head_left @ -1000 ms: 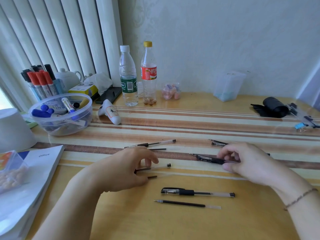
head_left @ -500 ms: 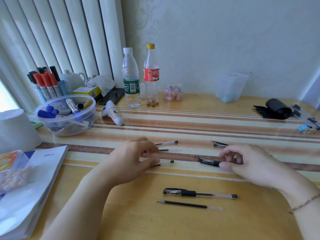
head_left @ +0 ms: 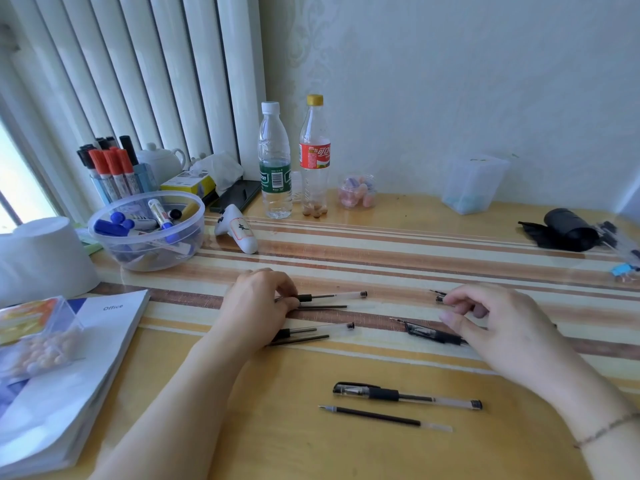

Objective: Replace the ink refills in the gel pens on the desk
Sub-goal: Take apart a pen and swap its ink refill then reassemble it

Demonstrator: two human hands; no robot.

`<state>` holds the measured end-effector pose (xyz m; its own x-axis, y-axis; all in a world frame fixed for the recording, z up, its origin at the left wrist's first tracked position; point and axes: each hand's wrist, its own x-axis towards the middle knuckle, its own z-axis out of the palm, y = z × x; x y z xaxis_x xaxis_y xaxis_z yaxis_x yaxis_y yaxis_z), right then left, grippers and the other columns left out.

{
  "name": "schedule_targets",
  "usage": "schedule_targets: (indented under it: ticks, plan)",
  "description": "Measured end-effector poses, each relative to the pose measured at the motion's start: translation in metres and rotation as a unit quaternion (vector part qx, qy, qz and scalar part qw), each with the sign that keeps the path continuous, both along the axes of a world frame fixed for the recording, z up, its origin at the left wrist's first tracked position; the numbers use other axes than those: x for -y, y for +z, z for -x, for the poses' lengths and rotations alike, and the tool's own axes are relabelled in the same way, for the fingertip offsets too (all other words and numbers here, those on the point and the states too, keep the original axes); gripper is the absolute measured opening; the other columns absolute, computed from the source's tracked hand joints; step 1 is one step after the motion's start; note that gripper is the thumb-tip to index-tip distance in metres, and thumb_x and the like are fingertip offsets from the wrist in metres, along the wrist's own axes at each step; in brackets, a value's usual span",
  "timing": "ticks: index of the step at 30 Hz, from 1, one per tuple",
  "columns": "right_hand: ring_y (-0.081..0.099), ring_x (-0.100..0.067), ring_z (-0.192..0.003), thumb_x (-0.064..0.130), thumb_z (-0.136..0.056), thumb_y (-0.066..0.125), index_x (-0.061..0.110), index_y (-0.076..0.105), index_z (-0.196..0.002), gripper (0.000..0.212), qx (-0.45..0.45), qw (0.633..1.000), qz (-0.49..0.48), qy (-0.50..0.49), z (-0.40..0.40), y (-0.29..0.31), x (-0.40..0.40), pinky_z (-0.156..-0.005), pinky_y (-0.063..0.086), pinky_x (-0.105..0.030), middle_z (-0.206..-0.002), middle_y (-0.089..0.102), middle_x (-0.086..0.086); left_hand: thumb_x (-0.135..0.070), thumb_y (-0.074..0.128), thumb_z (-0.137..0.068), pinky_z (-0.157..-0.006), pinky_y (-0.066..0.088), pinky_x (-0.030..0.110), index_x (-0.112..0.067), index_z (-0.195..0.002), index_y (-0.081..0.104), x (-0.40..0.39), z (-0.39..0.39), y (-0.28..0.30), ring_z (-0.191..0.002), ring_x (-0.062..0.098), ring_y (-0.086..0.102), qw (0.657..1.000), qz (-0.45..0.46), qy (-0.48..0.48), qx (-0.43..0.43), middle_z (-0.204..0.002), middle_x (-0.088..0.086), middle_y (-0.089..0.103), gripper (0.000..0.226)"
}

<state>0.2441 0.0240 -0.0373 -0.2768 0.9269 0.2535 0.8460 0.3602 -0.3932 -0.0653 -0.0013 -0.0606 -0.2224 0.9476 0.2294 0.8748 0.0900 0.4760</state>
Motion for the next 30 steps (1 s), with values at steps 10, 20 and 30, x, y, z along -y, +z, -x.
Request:
schedule_targets:
  ticks: [10,20,30]
  plan:
    - [0.049,-0.004,-0.111,0.050,-0.091,0.048,0.027,0.061,-0.117,0.038,-0.045,0.984,-0.126,0.118,0.024,0.000,0.016,-0.090,0.040,-0.020,-0.115,0.057,0.018,-0.012,0.054,-0.094,-0.065,0.051,0.035,-0.019,-0.094,0.056,0.016,-0.037,0.014,-0.073,0.012,0.057,0.982,-0.098,-0.142,0.071,-0.081,-0.006,0.062,0.008]
    - [0.053,-0.015,-0.051,0.061,-0.093,0.030,0.033,0.065,-0.079,0.047,-0.027,0.978,-0.066,0.195,0.038,-0.003,0.031,-0.047,0.042,-0.031,-0.053,0.058,0.002,-0.035,0.049,-0.098,-0.055,0.033,0.028,-0.032,-0.090,0.048,0.036,-0.063,0.019,-0.062,0.014,0.041,0.932,-0.111,-0.340,-0.057,-0.069,-0.007,0.051,0.008]
    - [0.061,-0.006,-0.059,0.059,-0.091,0.036,0.037,0.068,-0.083,0.040,-0.086,0.975,-0.047,0.198,0.027,0.009,0.029,-0.052,0.046,-0.021,-0.066,0.067,0.017,-0.045,0.048,-0.096,-0.054,0.044,0.034,-0.029,-0.090,0.059,0.035,-0.049,0.022,-0.062,0.013,0.050,0.945,-0.116,-0.304,0.010,-0.067,-0.010,0.054,0.021]
